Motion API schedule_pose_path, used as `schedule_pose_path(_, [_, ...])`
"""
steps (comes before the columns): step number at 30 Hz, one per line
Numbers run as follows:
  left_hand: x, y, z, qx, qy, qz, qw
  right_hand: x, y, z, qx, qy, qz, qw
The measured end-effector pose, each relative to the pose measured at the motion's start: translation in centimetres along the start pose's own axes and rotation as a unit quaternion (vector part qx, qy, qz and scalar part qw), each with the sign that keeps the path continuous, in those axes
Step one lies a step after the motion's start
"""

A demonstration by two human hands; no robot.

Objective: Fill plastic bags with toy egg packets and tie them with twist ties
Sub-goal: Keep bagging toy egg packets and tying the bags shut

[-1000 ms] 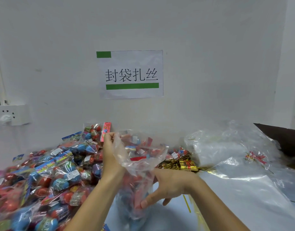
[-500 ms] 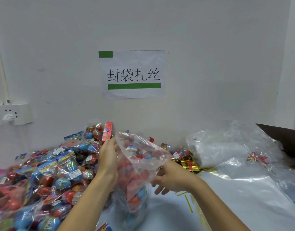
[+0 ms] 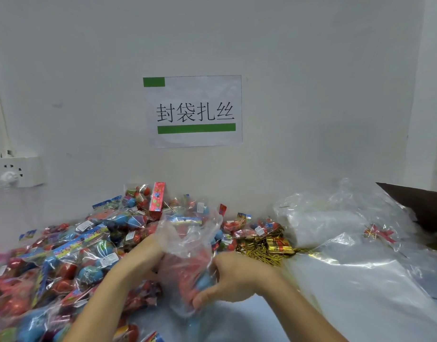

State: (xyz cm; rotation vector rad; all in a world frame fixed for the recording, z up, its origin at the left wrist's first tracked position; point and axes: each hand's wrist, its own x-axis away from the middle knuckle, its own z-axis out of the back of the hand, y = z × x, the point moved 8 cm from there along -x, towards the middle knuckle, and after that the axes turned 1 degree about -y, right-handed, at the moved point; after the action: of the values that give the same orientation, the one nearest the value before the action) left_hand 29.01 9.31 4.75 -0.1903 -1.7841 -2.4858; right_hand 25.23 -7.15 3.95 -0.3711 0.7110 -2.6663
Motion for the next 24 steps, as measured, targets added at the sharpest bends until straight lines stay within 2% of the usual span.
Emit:
schedule_pose_path(2, [0.8, 1.0, -0.4, -0.029, -0.027, -0.024, 0.999, -0.2, 0.3, 0.5, -0.048, 0.034, 0.000, 0.998])
schedule_pose_path(6, [0.7, 1.0, -0.3, -0.012, -0.040, -0.003, 0.999, 0.2, 2.2, 2.3, -0.109, 0.080, -0.022, 0.991])
schedule_pose_path(10, [0.3, 0.5, -0.2, -0.003, -0.068, 0.012, 0.998, 1.3, 3.9, 3.3, -0.120, 0.068, -0.029, 0.990])
schedule_pose_path(12, [0.2, 0.1, -0.5, -0.084, -0.135, -0.017, 0.987, 1.7, 4.4, 3.1, -0.129, 0.030, -0.026, 0.991])
schedule_pose_path(15, [-0.1, -0.9, -1.2, -0.245, -0.216, -0.061, 0.943, 1.9, 4.1, 1.9, -0.146, -0.039, -0.010, 0.988])
schedule_pose_path(18, [-1.0, -1.1, -2.4, -0.289, -0.190, -0.106, 0.932, 1.0, 3.1, 1.1, -0.079, -0.006, 0.016, 0.997])
schedule_pose_path(21, [-2.0, -1.6, -4.0, -0.256, -0.155, -0.148, 0.943, -0.1, 1.9, 0.4, -0.043, 0.041, 0.079, 0.995])
schedule_pose_path(24, [-2.1, -1.8, -4.0, -0.224, -0.151, -0.164, 0.949, -0.4, 2.6, 0.7, -0.060, 0.062, 0.071, 0.994])
